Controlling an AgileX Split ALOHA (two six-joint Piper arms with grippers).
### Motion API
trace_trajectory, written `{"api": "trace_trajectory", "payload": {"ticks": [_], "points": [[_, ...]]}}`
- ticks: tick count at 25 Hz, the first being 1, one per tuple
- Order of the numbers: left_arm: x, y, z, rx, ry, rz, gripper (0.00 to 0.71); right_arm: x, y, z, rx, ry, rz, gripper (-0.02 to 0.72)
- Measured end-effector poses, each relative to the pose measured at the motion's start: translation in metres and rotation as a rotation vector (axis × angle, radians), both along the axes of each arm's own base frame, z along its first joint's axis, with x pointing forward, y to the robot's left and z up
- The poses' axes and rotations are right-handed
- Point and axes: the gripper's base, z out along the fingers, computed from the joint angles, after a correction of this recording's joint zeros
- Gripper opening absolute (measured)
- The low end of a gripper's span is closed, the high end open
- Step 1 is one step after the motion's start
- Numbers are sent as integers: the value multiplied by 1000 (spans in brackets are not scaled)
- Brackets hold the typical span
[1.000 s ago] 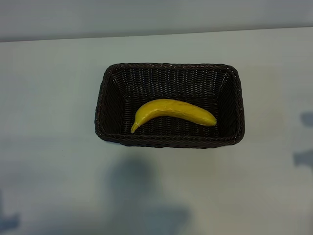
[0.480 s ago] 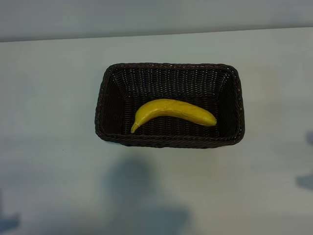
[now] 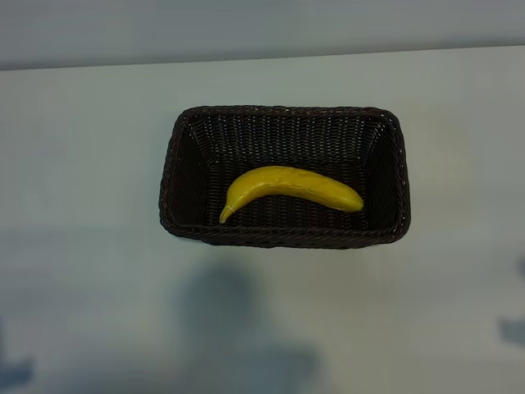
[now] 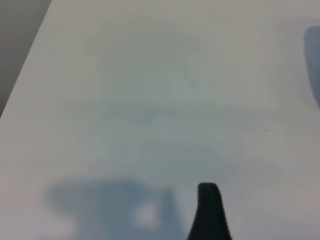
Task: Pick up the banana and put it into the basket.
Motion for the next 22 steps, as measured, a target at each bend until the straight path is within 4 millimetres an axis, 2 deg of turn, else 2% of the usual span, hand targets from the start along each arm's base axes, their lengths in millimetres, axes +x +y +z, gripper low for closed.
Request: {"api": "trace_trajectory", "payload": {"ticks": [8, 22], "points": [[0, 0, 0, 0, 0, 0, 560, -27, 4, 1, -24, -174, 0, 515], [0, 0, 0, 0, 0, 0, 560, -28, 4, 1, -26, -180, 0, 515]]}}
